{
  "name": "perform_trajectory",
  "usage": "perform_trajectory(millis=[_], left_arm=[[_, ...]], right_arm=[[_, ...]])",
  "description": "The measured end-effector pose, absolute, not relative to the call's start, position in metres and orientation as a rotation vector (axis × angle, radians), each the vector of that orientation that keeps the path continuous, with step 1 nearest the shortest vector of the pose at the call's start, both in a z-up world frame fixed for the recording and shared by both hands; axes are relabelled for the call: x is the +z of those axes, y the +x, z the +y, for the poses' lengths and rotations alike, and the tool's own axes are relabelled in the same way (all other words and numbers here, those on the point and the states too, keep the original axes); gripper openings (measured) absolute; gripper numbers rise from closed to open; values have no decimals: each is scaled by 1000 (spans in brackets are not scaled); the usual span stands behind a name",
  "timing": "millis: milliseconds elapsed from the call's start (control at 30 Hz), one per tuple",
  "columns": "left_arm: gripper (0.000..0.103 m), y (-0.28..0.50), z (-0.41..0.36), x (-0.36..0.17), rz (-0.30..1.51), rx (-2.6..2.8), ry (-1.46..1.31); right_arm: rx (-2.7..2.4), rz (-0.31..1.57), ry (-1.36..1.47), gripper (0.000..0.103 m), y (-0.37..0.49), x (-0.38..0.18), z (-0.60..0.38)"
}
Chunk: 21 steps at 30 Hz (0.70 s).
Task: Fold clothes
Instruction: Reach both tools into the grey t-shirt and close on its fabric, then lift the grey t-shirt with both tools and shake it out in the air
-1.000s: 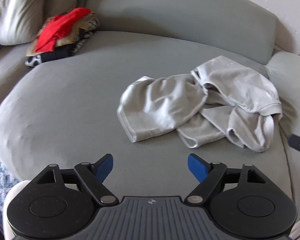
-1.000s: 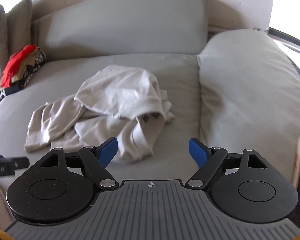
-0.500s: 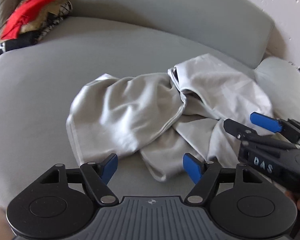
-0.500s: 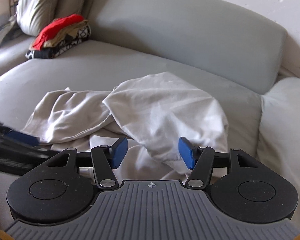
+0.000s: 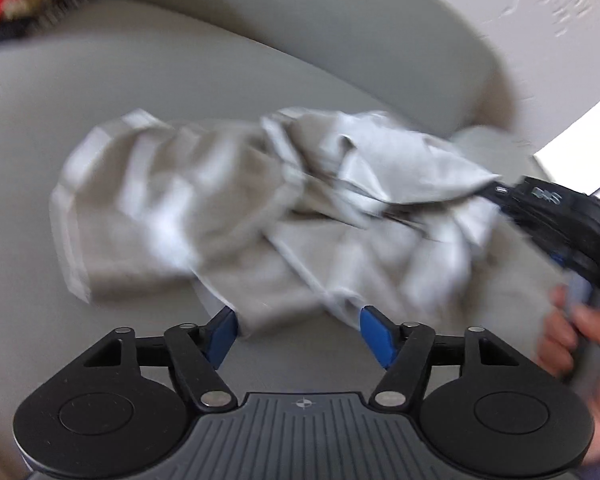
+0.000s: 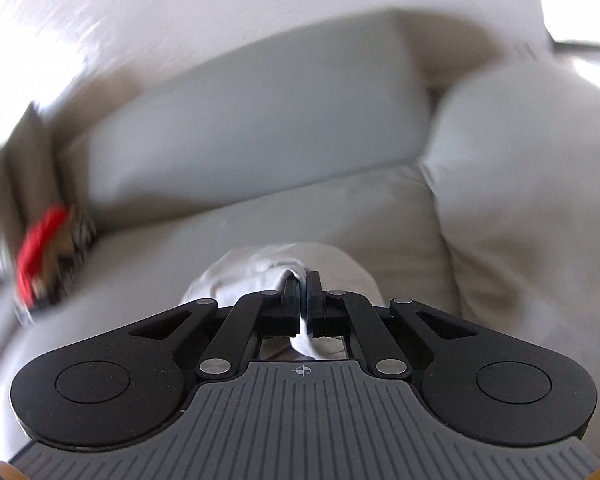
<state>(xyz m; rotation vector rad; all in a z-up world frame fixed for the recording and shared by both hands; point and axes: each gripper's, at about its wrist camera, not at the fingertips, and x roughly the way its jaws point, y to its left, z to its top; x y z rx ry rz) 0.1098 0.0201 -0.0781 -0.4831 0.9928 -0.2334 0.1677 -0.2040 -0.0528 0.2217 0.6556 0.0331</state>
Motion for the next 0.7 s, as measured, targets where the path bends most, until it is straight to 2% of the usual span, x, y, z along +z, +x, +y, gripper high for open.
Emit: perform_trajectory(millis=[33, 100, 133, 300, 433, 533, 633, 667, 700], left_arm=[[62, 106, 18, -80, 988, -273, -530], [45, 107, 12, -87, 993, -330, -612], [42, 110, 11, -92, 1015, -338, -668], [41, 123, 10, -100, 1007, -290, -844], [41, 130, 15, -105, 980, -253, -944], [34, 137, 14, -110, 978, -231, -967], [14, 143, 16, -113, 971, -196, -974], [0, 144, 17, -112, 963, -175, -969], [0, 145, 19, -111, 955, -154, -965]], right_arm=[[26, 663, 250, 2, 167, -53, -210], [13, 678, 307, 2, 165, -54, -223], [6, 685, 335, 2, 164, -54, -229], [-26, 719, 475, 2, 159, -55, -260], [-13, 725, 481, 2, 157, -58, -267], [-18, 730, 478, 2, 157, -61, -268], [-40, 734, 489, 2, 157, -62, -270], [-55, 735, 499, 2, 156, -62, -272], [-77, 737, 517, 2, 154, -61, -275]])
